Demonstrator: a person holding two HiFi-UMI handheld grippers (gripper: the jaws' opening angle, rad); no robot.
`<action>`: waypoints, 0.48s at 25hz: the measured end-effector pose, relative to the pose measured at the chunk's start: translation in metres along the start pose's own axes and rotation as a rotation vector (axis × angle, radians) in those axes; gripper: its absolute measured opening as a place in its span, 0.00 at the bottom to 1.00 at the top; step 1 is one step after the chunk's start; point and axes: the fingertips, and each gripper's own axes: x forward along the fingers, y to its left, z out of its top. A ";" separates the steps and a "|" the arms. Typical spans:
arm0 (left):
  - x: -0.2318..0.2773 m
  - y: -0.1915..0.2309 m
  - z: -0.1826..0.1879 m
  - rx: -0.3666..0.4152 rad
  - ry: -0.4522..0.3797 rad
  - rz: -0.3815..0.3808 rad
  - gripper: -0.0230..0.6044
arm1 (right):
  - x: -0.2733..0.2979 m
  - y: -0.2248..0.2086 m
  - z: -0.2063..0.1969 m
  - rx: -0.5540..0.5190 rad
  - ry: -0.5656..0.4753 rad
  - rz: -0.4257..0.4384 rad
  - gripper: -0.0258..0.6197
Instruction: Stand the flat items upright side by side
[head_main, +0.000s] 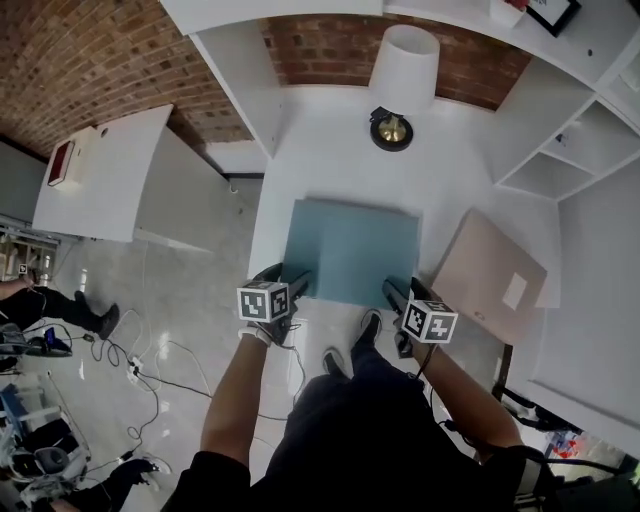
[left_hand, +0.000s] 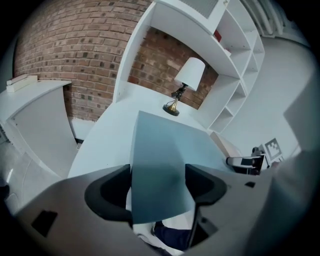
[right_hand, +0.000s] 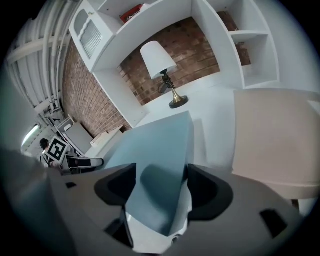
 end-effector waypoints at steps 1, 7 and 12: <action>0.002 0.000 -0.002 0.013 0.016 0.009 0.54 | 0.001 0.000 0.000 -0.011 0.007 -0.002 0.53; -0.009 0.009 0.007 0.051 0.036 0.089 0.54 | 0.009 0.008 0.004 -0.055 0.042 0.033 0.50; -0.038 0.016 0.042 0.098 0.003 0.146 0.54 | 0.015 0.031 0.025 -0.032 0.016 0.083 0.48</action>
